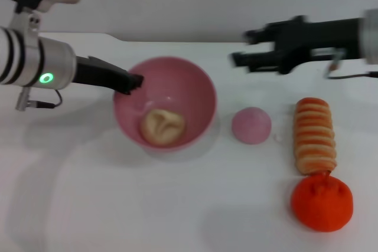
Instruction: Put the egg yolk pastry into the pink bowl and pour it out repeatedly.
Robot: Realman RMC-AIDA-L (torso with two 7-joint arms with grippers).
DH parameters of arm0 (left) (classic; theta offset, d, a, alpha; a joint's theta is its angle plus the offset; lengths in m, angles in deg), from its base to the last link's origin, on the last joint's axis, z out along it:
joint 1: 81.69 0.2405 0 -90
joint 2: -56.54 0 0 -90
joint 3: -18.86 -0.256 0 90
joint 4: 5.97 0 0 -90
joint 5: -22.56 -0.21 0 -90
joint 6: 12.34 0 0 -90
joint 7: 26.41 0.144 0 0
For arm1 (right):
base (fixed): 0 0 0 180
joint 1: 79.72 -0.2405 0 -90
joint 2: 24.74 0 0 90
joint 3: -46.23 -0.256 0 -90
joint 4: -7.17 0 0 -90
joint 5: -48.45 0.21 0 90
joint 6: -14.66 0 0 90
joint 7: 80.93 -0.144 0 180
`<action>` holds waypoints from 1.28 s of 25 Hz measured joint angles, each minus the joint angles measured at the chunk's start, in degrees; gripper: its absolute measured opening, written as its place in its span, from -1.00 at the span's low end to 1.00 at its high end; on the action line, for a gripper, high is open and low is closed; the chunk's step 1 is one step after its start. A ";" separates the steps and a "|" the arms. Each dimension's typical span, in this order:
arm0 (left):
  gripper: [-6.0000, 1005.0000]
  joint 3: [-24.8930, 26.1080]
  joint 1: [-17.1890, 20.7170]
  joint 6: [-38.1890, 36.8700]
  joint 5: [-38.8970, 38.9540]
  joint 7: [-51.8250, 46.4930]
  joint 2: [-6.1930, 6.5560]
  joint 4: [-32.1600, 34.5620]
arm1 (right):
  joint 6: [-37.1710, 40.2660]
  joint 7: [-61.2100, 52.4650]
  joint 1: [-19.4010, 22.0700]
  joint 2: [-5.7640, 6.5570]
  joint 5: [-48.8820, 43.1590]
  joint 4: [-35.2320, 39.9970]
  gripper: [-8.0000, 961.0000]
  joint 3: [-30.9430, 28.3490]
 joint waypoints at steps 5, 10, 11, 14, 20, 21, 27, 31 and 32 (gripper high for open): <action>-0.99 -5.29 9.13 11.67 6.21 9.37 0.11 7.54 | -0.01 0.80 3.88 0.21 0.99 -4.51 0.23 -9.39; -0.99 -17.81 17.60 28.51 7.09 18.71 0.16 13.02 | 0.39 5.98 7.99 0.52 6.32 -8.90 0.27 -15.40; -0.99 -20.80 18.94 32.86 6.98 20.36 0.16 13.66 | 0.53 6.95 8.76 0.53 7.32 -9.39 0.28 -16.44; -0.99 -28.08 21.51 43.39 6.75 23.21 0.17 14.18 | 1.21 8.14 10.15 0.49 8.09 -10.01 0.28 -18.99; -0.99 -44.38 24.27 67.83 1.25 34.21 0.05 10.78 | 2.31 9.38 10.98 0.54 8.13 -12.14 0.27 -22.05; -0.99 -47.15 24.41 73.04 -0.34 36.36 -0.06 9.14 | 2.35 9.49 11.03 0.55 8.14 -12.32 0.27 -22.25; -0.99 -64.53 18.30 111.20 -5.89 51.75 -0.83 -12.45 | 2.46 9.54 11.17 0.58 8.18 -12.91 0.27 -22.61; -0.99 -68.34 15.11 117.70 -5.74 54.91 -0.97 -19.08 | 2.48 9.55 11.20 0.60 8.18 -12.94 0.27 -22.64; -0.99 -69.22 14.03 118.62 -5.58 56.01 -0.99 -20.93 | 2.48 9.55 11.20 0.60 8.18 -12.94 0.27 -22.63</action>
